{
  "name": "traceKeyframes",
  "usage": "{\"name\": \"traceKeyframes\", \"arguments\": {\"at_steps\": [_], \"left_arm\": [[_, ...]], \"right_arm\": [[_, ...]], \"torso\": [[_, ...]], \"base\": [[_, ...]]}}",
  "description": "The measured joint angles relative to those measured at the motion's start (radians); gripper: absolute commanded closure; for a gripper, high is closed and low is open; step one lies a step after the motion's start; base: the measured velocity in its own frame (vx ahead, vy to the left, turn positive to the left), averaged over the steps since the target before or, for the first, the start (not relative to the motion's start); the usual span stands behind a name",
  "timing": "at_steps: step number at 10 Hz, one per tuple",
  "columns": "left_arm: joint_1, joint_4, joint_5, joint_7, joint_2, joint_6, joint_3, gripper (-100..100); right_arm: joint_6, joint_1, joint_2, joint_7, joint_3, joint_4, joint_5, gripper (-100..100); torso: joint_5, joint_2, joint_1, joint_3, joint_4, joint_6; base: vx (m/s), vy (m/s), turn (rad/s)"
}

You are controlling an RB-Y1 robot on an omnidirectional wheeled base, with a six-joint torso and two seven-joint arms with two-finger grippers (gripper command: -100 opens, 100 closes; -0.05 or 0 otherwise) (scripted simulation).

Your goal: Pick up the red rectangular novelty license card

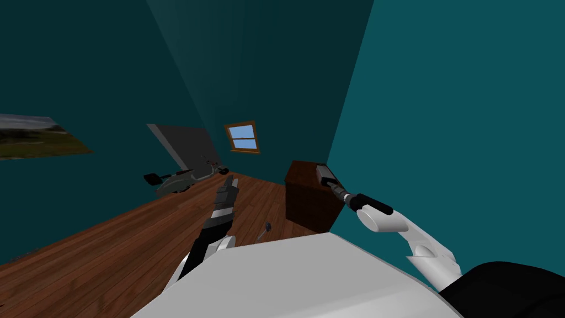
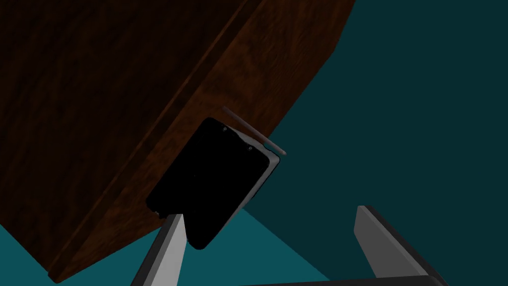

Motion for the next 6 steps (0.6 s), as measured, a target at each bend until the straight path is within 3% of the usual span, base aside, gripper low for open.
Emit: {"name": "traceKeyframes", "arguments": {"at_steps": [2, 4, 6], "left_arm": [[0.000, 0.000, 0.000, 0.000, 0.000, 0.000, 0.000, 0], [0.000, 0.000, 0.000, 0.000, 0.000, 0.000, 0.000, 0], [0.000, 0.000, 0.000, 0.000, 0.000, 0.000, 0.000, 0]], "right_arm": [[0.060, -0.001, -0.022, 0.018, -0.012, 0.010, -0.026, -100], [0.110, 0.003, -0.038, 0.037, -0.021, 0.018, -0.049, -100], [0.155, -0.002, -0.061, 0.048, -0.035, 0.026, -0.073, -100]], "torso": [[0.000, 0.000, 0.000, 0.000, 0.000, -0.001], [0.000, 0.000, -0.001, 0.000, 0.000, 0.000], [0.000, -0.001, -0.001, 0.000, 0.000, -0.001]], "base": [[-0.005, 0.008, 0.189], [-0.001, 0.001, -0.017], [0.001, 0.003, 0.194]]}}
